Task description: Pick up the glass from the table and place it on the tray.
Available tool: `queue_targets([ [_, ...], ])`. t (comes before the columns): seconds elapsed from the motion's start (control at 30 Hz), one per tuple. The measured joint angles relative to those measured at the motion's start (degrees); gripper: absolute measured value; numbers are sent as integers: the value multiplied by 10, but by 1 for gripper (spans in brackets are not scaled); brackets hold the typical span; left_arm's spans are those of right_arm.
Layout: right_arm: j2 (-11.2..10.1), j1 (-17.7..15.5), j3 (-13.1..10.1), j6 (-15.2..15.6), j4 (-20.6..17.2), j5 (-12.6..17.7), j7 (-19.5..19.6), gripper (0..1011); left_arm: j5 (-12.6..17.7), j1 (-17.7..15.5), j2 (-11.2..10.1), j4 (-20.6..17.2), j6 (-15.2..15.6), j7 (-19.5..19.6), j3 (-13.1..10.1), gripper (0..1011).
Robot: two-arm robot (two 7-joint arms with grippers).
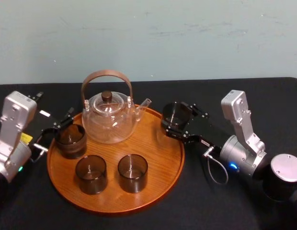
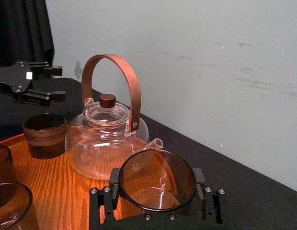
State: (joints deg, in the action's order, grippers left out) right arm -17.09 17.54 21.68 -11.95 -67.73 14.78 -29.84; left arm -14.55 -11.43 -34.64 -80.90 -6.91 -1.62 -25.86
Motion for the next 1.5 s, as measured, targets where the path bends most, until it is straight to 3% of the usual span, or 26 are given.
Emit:
queue_targets([
  [1.5,33,50,44,-19,95,10,-32,905,0,0,0,0,0,0,0,1001],
])
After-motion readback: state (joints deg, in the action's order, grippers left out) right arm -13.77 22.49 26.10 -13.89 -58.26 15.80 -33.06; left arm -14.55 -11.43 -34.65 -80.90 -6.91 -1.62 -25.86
